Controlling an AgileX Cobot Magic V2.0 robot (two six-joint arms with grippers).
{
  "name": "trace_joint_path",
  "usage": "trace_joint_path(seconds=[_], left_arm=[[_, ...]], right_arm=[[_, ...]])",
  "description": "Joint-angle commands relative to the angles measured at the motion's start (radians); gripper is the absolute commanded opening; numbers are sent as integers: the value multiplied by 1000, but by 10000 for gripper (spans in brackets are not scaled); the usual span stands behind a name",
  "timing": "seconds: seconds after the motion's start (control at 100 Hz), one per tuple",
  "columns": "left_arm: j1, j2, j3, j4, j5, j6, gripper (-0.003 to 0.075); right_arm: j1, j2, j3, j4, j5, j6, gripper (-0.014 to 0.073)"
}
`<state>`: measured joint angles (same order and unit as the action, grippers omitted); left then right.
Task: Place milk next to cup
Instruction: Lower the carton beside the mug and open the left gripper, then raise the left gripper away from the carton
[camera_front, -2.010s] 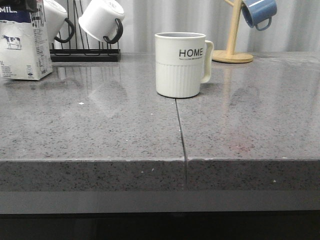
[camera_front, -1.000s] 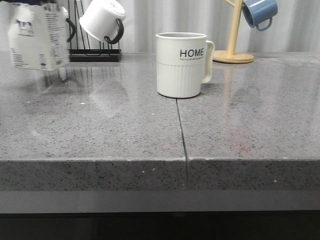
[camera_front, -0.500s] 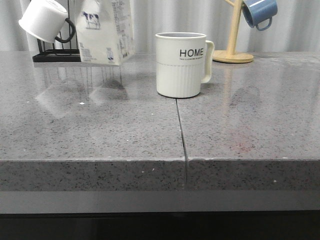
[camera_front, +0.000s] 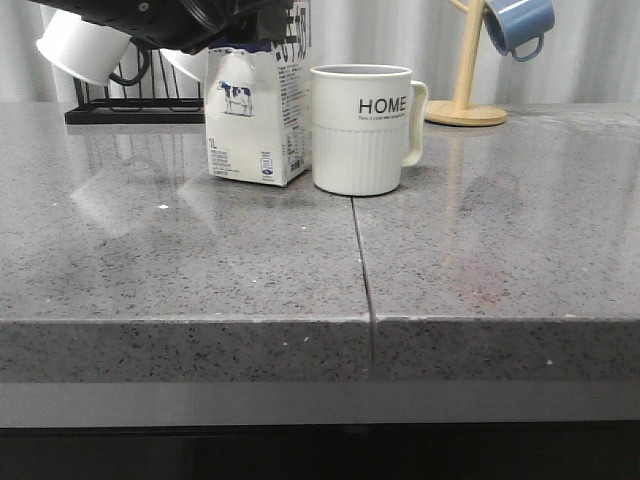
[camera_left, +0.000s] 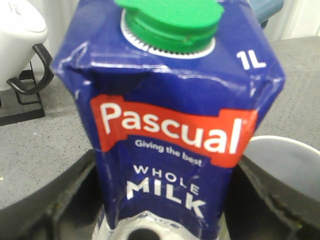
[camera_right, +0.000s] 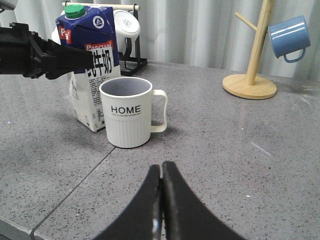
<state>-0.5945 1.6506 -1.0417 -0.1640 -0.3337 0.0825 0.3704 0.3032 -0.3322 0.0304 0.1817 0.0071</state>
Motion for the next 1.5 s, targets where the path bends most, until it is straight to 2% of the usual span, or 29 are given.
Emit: trace_joint_path(seconds=[0.0, 0.06, 0.19, 0.26, 0.43, 0.76, 0.83, 0.9, 1.02, 1.1, 1.18, 1.3, 1.49], left_arm=[[-13, -40, -35, -5, -89, -8, 301], [-13, -40, -35, -5, -89, -8, 350], [-13, -40, -35, -5, -89, -8, 591], [-13, -40, -35, -5, -89, -8, 660], [-15, -47, -35, -5, -89, -6, 658], [-19, -143, 13, 26, 1, -4, 652], [-19, -177, 39, 29, 1, -2, 615], [-15, -216, 68, 29, 1, 9, 532], [4, -289, 112, 29, 19, 48, 316], [29, -343, 146, 29, 25, 65, 124], [61, -399, 177, 29, 25, 112, -24], [117, -480, 224, 29, 43, 124, -20], [227, -619, 288, 29, 155, 124, -20]], right_arm=[[-1, 6, -26, -7, -75, -7, -69], [-1, 6, -26, -7, -75, -7, -69], [-1, 6, -26, -7, -75, -7, -69], [-1, 6, -26, -7, -75, -7, -69], [-1, 6, -26, -7, -75, -7, -69], [-1, 6, -26, -7, -75, -7, -69], [-1, 6, -26, -7, -75, -7, -69], [-1, 6, -26, -7, -75, -7, -69], [-1, 6, -26, -7, -75, -7, -69], [-1, 6, -26, -7, -75, -7, -69], [-1, 6, -26, -7, -75, -7, -69], [-1, 6, -26, -7, -75, -7, -69], [-1, 6, -26, -7, -75, -7, -69]])
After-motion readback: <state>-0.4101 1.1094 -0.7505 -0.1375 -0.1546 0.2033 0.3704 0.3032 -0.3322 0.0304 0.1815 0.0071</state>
